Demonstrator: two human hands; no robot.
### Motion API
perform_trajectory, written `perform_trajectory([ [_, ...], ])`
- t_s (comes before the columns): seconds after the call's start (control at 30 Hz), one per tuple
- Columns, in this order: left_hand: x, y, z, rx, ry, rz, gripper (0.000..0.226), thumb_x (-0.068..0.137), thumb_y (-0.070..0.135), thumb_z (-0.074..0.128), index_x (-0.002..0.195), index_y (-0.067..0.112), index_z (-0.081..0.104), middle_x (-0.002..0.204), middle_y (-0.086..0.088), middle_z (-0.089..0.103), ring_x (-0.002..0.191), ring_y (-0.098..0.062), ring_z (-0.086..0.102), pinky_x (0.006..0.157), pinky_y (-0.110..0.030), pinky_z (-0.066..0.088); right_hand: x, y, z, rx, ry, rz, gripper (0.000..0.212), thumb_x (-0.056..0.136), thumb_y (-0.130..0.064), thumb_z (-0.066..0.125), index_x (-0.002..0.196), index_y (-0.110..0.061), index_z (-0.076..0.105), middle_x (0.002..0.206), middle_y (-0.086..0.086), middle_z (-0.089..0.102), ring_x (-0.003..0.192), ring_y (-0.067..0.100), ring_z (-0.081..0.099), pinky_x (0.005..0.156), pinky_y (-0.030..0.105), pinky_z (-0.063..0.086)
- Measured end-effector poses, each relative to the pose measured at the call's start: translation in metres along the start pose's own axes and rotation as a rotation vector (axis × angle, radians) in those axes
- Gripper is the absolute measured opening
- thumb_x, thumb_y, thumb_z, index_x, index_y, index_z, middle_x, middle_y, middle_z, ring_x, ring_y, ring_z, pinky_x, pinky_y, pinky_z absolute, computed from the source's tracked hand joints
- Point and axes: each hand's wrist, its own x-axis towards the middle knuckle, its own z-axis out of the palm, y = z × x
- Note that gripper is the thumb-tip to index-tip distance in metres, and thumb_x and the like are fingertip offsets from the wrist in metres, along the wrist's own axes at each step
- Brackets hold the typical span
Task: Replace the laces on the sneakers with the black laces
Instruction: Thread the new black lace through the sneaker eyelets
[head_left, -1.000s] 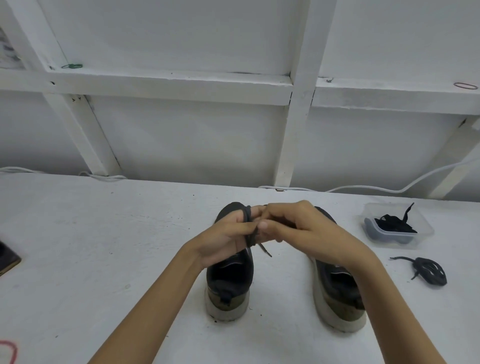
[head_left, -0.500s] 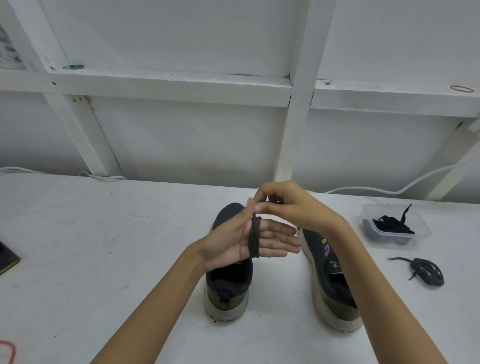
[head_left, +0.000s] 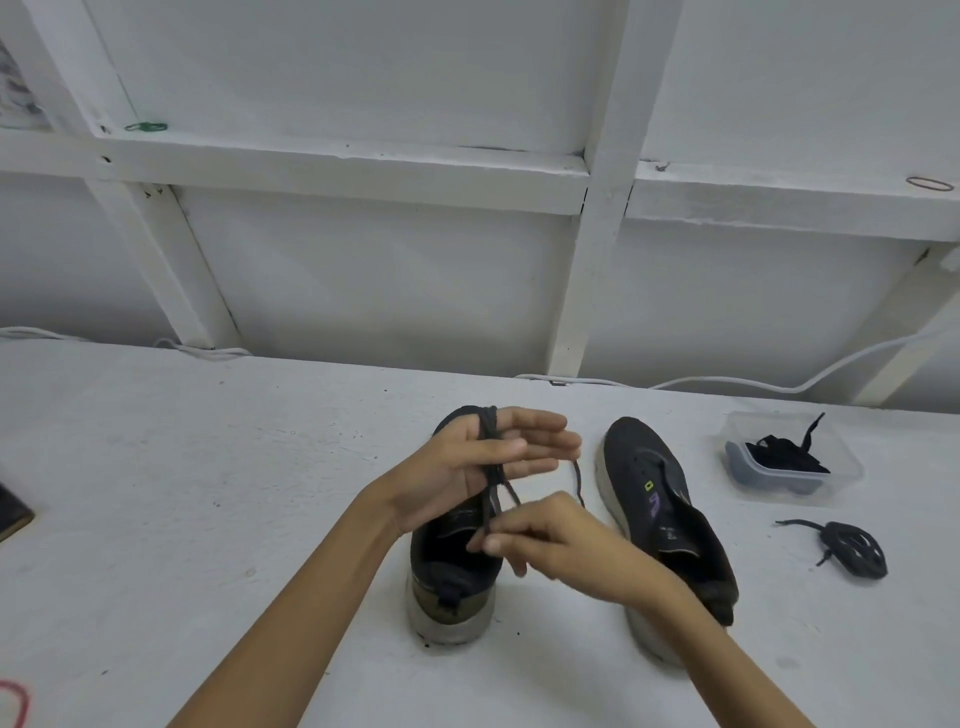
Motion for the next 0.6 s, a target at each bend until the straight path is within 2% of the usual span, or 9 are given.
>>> perform_trajectory([
  [0.07, 0.001, 0.0, 0.0, 0.058, 0.025, 0.018, 0.035, 0.098, 0.008, 0.043, 0.131, -0.001, 0.052, 0.131, -0.021, 0.06, 0.126, -0.033, 0.054, 0.106, -0.035, 0.044, -0.009, -0.012, -0.008, -0.063, -0.051, -0.041, 0.019, 0.099, -0.027, 0.057, 0.099, -0.021, 0.075, 0.062, -0.012, 0.057, 0.058, 0.003, 0.051, 0.059, 0.016, 0.037],
  [0.17, -0.001, -0.006, 0.002, 0.127, 0.044, -0.071, 0.041, 0.1, 0.029, 0.044, 0.126, -0.001, 0.055, 0.121, -0.022, 0.063, 0.115, -0.031, 0.059, 0.097, -0.036, 0.048, -0.014, -0.033, -0.034, -0.088, -0.025, -0.11, 0.017, 0.098, -0.019, 0.058, 0.087, -0.019, 0.07, 0.066, -0.017, 0.055, 0.065, -0.002, 0.052, 0.07, 0.014, 0.04],
  [0.23, -0.003, -0.015, 0.004, 0.137, 0.019, -0.133, 0.054, 0.099, 0.041, 0.045, 0.121, -0.007, 0.055, 0.118, -0.029, 0.06, 0.112, -0.034, 0.058, 0.1, -0.046, 0.046, -0.014, -0.044, -0.054, -0.008, 0.015, -0.114, 0.015, 0.097, -0.018, 0.056, 0.088, -0.011, 0.067, 0.072, -0.009, 0.06, 0.064, 0.002, 0.05, 0.067, 0.02, 0.042],
  [0.3, -0.005, -0.019, 0.01, 0.089, -0.033, -0.164, 0.052, 0.104, 0.034, 0.031, 0.126, -0.008, 0.053, 0.126, -0.026, 0.06, 0.12, -0.033, 0.058, 0.104, -0.041, 0.045, -0.008, -0.052, -0.071, 0.007, 0.061, -0.152, 0.018, 0.097, -0.018, 0.055, 0.083, -0.015, 0.065, 0.07, -0.005, 0.063, 0.064, 0.014, 0.054, 0.064, 0.024, 0.043],
  [0.4, -0.006, -0.017, 0.022, -0.019, -0.046, -0.173, 0.061, 0.105, 0.04, 0.016, 0.121, 0.001, 0.06, 0.119, -0.018, 0.066, 0.118, -0.031, 0.061, 0.1, -0.034, 0.048, 0.008, -0.054, -0.082, 0.005, 0.113, -0.163, 0.024, 0.1, -0.012, 0.052, 0.08, -0.011, 0.065, 0.074, -0.01, 0.063, 0.065, 0.003, 0.051, 0.064, 0.012, 0.038],
  [0.5, -0.006, -0.017, 0.027, -0.129, 0.001, -0.151, 0.073, 0.096, 0.055, 0.013, 0.114, 0.005, 0.063, 0.113, -0.015, 0.07, 0.112, -0.029, 0.064, 0.095, -0.031, 0.05, 0.027, -0.037, -0.076, 0.156, 0.176, -0.129, 0.025, 0.102, -0.012, 0.049, 0.083, 0.0, 0.062, 0.068, 0.002, 0.05, 0.059, 0.007, 0.037, 0.056, 0.015, 0.033],
  [0.6, -0.009, -0.019, 0.026, -0.153, 0.035, -0.113, 0.071, 0.094, 0.056, 0.017, 0.112, 0.005, 0.063, 0.11, -0.013, 0.071, 0.109, -0.027, 0.066, 0.093, -0.03, 0.051, 0.042, -0.019, -0.059, 0.254, 0.27, -0.078, 0.027, 0.101, -0.01, 0.05, 0.084, 0.008, 0.059, 0.059, -0.008, 0.047, 0.053, 0.005, 0.037, 0.052, 0.015, 0.034],
])
